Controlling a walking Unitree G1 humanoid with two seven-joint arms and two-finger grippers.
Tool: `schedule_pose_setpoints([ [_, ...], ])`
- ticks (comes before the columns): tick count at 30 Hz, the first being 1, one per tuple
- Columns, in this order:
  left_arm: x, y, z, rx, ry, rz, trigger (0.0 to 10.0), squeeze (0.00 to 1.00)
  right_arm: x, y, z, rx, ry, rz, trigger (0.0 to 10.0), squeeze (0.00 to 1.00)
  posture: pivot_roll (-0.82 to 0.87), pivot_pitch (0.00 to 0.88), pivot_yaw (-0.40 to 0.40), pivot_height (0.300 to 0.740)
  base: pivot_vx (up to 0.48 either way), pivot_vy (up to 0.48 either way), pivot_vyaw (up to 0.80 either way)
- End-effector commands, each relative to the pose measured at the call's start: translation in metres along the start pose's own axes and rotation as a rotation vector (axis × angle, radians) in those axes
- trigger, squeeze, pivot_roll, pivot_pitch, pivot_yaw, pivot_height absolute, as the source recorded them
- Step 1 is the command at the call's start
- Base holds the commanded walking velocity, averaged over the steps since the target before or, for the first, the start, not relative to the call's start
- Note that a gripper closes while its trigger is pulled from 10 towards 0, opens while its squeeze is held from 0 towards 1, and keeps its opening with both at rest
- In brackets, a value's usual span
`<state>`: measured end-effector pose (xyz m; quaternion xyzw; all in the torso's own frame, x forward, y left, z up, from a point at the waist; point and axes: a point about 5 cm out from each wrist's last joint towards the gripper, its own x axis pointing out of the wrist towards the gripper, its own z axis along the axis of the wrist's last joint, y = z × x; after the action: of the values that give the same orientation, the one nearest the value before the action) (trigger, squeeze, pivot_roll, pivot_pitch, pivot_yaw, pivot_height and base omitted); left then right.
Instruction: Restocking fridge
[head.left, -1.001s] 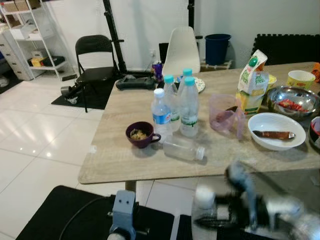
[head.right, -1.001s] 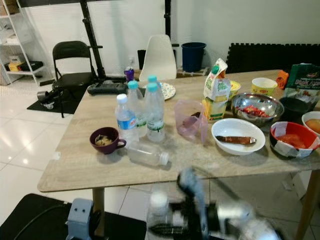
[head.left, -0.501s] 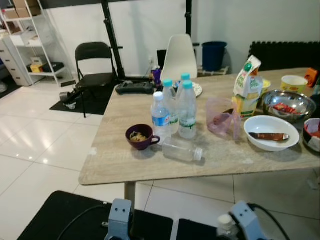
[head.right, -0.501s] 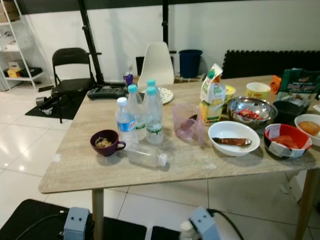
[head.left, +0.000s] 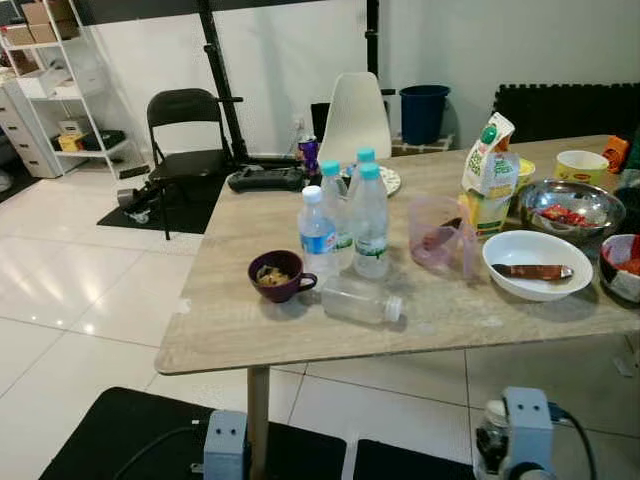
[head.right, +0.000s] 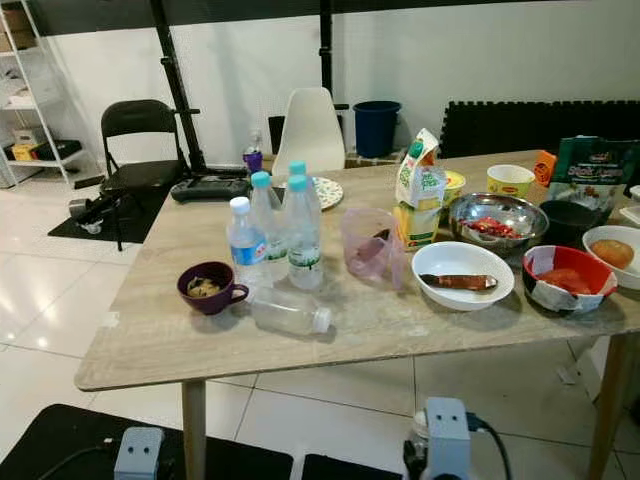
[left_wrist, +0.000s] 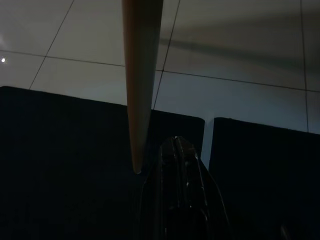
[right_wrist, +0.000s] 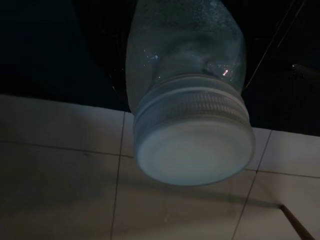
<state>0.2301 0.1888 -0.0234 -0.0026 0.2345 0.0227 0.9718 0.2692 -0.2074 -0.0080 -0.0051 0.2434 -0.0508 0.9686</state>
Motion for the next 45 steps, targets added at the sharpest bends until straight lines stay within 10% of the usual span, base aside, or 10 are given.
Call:
schedule_pose_setpoints([
  [1,-0.003,0.006,-0.010,-0.028,0.041,0.034,10.0,0.00,0.001,0.002,0.003,-0.030,-0.027,-0.010,10.0,0.00,0.02,0.105,0.049,0.740,0.000,0.000,0.00],
  [25,0.006,-0.018,-0.007,0.020,0.053,-0.030,10.0,0.00,0.005,0.008,0.009,-0.148,-0.094,0.052,10.0,0.00,0.01,0.114,0.024,0.740,0.000,0.000,0.00],
  [45,0.010,-0.020,-0.002,0.024,0.045,-0.046,10.0,0.00,0.001,0.011,-0.004,-0.136,-0.064,0.066,10.0,0.00,0.01,0.116,0.035,0.740,0.000,-0.480,0.00],
])
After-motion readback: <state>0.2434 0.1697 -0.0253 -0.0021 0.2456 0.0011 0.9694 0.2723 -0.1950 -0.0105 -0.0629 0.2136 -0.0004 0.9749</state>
